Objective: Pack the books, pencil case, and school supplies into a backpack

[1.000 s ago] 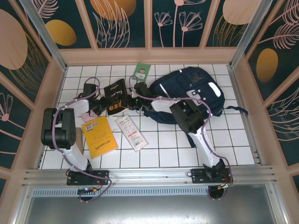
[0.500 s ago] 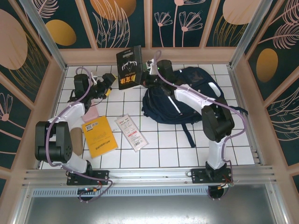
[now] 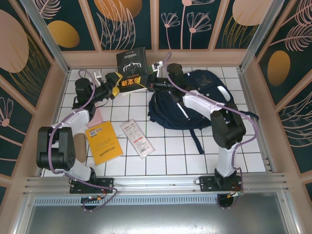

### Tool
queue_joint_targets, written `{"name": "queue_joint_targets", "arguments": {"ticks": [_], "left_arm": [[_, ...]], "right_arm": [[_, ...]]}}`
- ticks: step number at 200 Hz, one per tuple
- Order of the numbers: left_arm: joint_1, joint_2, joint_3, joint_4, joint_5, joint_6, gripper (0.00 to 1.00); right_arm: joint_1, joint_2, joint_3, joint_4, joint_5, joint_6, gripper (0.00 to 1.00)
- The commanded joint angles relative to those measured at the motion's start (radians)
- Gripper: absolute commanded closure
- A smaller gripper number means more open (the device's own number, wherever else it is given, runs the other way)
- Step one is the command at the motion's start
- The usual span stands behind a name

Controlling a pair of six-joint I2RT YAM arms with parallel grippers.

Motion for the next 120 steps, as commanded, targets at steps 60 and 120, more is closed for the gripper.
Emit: {"name": "queue_joint_targets", "arguments": {"ticks": [60, 120], "left_arm": [[-0.033, -0.022, -0.020, 0.302, 0.047, -0.168, 0.47], [-0.033, -0.051, -0.047, 0.330, -0.004, -0.233, 1.00]], "right_arm": [[0.039, -0.019, -0.016, 0.206, -0.052, 0.069, 1.00], [0.038, -0.018, -0.015, 0.159, -0.044, 0.042, 0.94]]}}
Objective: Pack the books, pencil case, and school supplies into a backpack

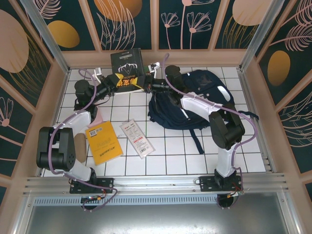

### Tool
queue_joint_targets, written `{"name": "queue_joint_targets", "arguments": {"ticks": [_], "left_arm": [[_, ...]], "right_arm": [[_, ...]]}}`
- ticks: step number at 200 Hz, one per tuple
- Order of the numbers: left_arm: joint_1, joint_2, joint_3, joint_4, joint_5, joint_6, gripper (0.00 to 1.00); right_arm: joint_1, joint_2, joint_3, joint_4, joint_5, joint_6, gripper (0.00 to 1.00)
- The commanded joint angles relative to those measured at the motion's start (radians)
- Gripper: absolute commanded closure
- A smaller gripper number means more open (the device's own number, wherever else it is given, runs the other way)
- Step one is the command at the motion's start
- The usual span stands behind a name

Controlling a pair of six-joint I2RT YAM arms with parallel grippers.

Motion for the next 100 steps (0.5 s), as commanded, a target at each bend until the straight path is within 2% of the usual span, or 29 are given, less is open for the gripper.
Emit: {"name": "queue_joint_targets", "arguments": {"ticks": [1, 14, 23, 31, 52, 83, 100], "left_arm": [[-0.005, -0.042, -0.014, 0.070, -0.019, -0.032, 1.00], [-0.005, -0.050, -0.014, 0.050, -0.027, -0.026, 1.00], [-0.005, -0.057, -0.014, 0.035, -0.030, -0.018, 1.00], [-0.005, -0.066, -0.012, 0.009, -0.035, -0.003, 1.00], [-0.005, -0.107, -0.002, -0.102, -0.070, 0.065, 1.00], [-0.005, -0.151, 0.016, -0.275, -0.097, 0.180, 1.00], [-0.005, -0.164, 0.009, -0.326, -0.100, 0.212, 1.00]], "right_arm": [[0.003, -0.019, 0.004, 0.059, -0.020, -0.043, 0.92], [-0.002, -0.038, 0.008, -0.057, 0.022, -0.116, 0.75], [-0.007, -0.067, 0.004, -0.170, 0.101, -0.176, 0.62], [-0.011, -0.091, 0.002, -0.276, 0.173, -0.232, 0.56], [-0.028, -0.157, -0.031, -0.469, 0.348, -0.342, 0.49], [-0.045, -0.184, -0.013, -0.792, 0.605, -0.556, 0.51], [-0.041, -0.179, -0.015, -0.905, 0.726, -0.666, 0.52]]}}
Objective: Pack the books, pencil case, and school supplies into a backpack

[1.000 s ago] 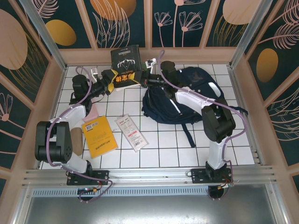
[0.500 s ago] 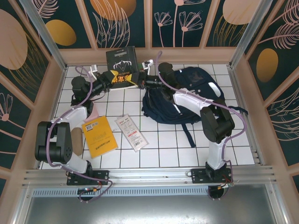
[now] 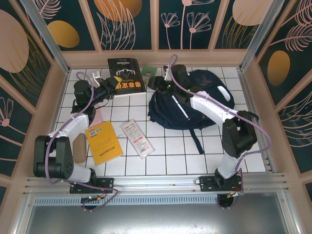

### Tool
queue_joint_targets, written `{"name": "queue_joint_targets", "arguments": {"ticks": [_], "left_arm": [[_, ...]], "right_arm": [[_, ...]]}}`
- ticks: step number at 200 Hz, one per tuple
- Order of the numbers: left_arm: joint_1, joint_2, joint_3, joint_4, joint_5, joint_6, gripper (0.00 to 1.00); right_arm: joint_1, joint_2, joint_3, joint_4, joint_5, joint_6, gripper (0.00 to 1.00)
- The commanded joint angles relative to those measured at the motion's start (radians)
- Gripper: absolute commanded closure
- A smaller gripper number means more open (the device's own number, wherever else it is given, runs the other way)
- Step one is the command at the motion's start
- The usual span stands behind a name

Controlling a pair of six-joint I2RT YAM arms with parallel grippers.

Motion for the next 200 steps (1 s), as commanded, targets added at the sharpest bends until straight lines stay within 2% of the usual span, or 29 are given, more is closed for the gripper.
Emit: {"name": "queue_joint_targets", "arguments": {"ticks": [1, 49, 95, 131, 148, 157, 180, 200], "left_arm": [[-0.001, -0.053, 0.022, -0.062, -0.019, 0.103, 1.00], [-0.002, -0.062, -0.024, -0.074, -0.012, 0.120, 1.00], [-0.003, -0.078, -0.026, -0.108, 0.010, 0.148, 1.00], [-0.004, -0.091, -0.051, -0.111, 0.017, 0.150, 1.00], [-0.004, -0.101, -0.059, -0.112, 0.017, 0.153, 1.00], [-0.004, -0.104, -0.060, -0.115, 0.017, 0.156, 1.00], [-0.004, -0.108, -0.060, -0.134, 0.014, 0.170, 1.00], [-0.011, -0.108, -0.058, -0.162, -0.007, 0.191, 1.00]], "right_arm": [[0.001, -0.008, 0.003, -0.304, 0.268, -0.238, 0.52], [0.023, 0.054, -0.034, -0.394, 0.442, -0.392, 0.53], [0.055, 0.129, -0.055, -0.385, 0.491, -0.477, 0.51], [0.073, 0.196, -0.046, -0.409, 0.652, -0.491, 0.49], [0.072, 0.207, -0.056, -0.401, 0.689, -0.497, 0.52], [0.073, 0.216, -0.059, -0.400, 0.709, -0.500, 0.58], [0.073, 0.214, -0.057, -0.402, 0.712, -0.498, 1.00], [0.074, 0.170, -0.048, -0.397, 0.703, -0.495, 1.00]]}}
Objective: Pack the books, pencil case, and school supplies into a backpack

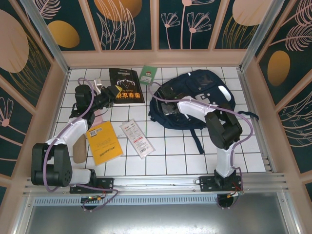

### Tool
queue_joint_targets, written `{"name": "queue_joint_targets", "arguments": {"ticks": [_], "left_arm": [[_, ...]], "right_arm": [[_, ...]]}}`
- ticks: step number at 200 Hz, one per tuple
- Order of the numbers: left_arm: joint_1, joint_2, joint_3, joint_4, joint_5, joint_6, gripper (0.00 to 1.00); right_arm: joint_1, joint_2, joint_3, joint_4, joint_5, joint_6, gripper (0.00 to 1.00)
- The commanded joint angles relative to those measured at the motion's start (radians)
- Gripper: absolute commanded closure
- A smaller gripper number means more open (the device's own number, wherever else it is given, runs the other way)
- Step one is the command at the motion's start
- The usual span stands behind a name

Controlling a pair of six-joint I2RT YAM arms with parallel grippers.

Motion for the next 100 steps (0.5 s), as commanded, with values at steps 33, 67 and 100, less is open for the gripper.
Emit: {"name": "queue_joint_targets", "arguments": {"ticks": [33, 67, 100], "left_arm": [[-0.060, -0.005, 0.001, 0.033, -0.029, 0.063, 1.00], [-0.134, 0.049, 0.001, 0.082, -0.095, 0.050, 1.00], [-0.198, 0.124, 0.008, 0.148, -0.159, 0.020, 1.00]], "right_arm": [[-0.016, -0.116, 0.088, -0.067, 0.070, -0.006, 1.00], [-0.053, -0.172, 0.247, -0.138, 0.003, 0.016, 1.00], [-0.098, -0.204, 0.395, -0.197, -0.103, 0.046, 1.00]]}}
